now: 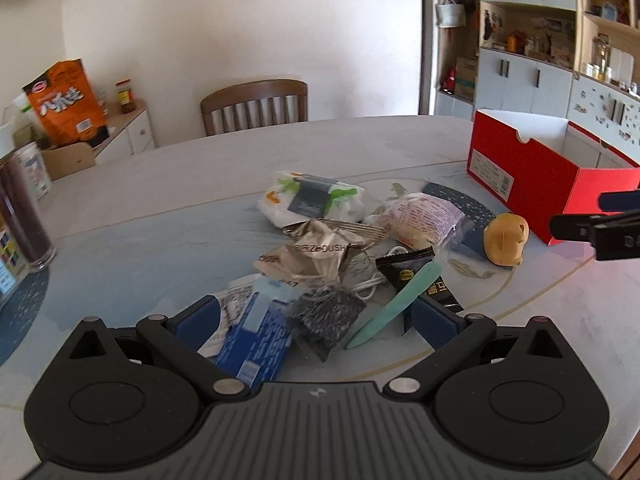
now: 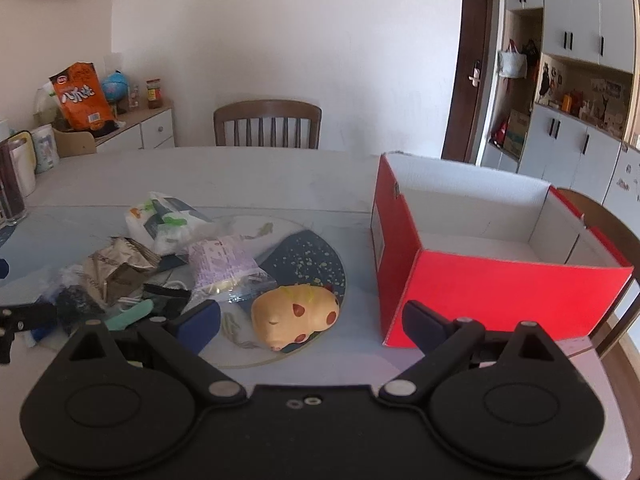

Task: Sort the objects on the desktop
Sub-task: 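Reach left gripper to the black bag while right gripper reaches the yellow toy pig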

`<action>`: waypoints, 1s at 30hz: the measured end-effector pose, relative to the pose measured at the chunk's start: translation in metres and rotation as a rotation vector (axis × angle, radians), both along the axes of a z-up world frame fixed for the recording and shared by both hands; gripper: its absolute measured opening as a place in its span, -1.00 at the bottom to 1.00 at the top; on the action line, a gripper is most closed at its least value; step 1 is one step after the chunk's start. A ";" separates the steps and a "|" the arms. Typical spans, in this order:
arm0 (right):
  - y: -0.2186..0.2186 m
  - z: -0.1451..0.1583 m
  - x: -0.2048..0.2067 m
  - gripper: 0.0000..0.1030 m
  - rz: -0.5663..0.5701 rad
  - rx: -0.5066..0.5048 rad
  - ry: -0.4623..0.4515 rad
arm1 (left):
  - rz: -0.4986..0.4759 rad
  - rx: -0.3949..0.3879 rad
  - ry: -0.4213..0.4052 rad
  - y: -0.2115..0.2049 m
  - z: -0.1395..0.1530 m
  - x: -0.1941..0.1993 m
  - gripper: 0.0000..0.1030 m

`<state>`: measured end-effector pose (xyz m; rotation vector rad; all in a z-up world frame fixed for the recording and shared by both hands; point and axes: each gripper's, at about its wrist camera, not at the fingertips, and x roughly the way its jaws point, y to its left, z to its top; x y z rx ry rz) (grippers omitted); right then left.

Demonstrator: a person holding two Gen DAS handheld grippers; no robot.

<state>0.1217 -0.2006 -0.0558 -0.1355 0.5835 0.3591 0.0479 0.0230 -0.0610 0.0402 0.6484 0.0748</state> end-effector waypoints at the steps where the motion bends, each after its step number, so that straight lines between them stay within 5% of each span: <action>1: 0.002 -0.003 0.003 0.89 -0.004 -0.003 0.004 | -0.007 0.008 -0.002 -0.001 -0.002 0.002 0.99; 11: 0.033 -0.028 0.031 0.89 0.005 -0.049 0.039 | -0.042 0.027 0.009 0.005 -0.020 0.020 0.91; 30: 0.049 -0.052 0.052 0.74 -0.025 -0.087 0.086 | -0.083 0.048 0.014 0.009 -0.035 0.030 0.37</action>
